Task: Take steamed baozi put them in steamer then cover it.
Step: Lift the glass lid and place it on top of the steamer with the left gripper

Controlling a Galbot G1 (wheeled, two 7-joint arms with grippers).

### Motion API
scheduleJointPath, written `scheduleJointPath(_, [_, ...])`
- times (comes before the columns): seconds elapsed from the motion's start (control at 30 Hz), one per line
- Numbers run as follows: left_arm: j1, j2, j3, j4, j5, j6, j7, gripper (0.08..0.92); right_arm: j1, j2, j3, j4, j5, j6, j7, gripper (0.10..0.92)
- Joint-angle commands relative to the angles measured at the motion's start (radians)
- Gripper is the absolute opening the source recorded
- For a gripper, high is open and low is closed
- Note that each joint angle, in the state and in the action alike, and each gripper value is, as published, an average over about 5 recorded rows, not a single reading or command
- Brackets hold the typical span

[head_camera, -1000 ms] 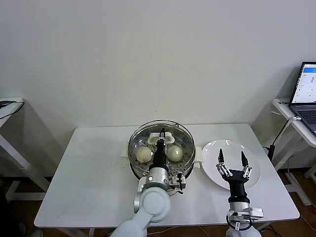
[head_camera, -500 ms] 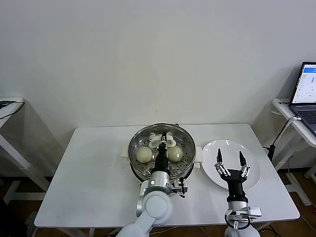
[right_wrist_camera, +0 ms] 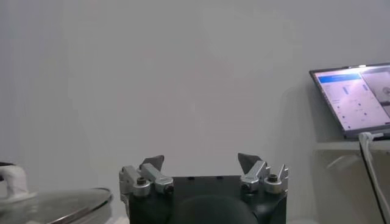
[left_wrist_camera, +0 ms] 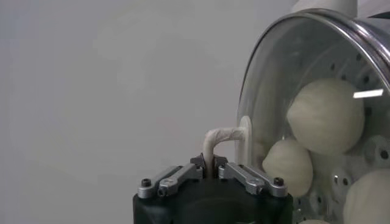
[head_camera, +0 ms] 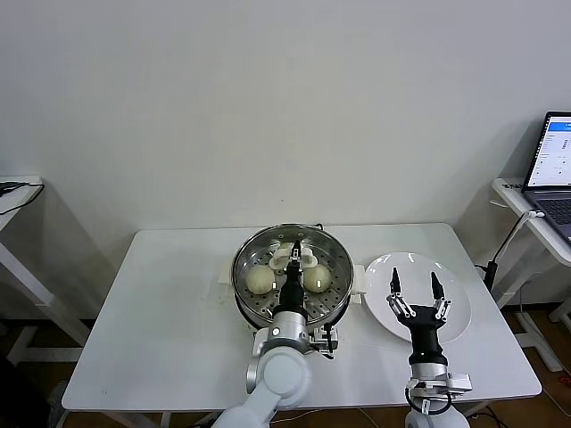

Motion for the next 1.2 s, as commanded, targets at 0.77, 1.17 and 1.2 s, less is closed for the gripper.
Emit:
scheduleJointPath(0.77, [0.066, 0.04, -0.021, -0.076, 0.051, -0.058, -0.033, 0.459, 0.009, -0.006, -0.011, -0.013, -0.001, 0.002, -0.005, 0.823])
scheduleJointPath(1.17, [0.222, 0.168, -0.048, -0.305, 0.026, -0.067, -0.033, 0.776, 0.021, -0.014, -0.022, -0.023, 0.0, 0.002, -0.005, 0.823])
scheduleJointPath(1.2, [0.236, 0.173, -0.053, -0.324, 0.018, -0.07, -0.035, 0.794, 0.022, -0.015, -0.023, -0.023, 0.0, 0.002, -0.005, 0.823])
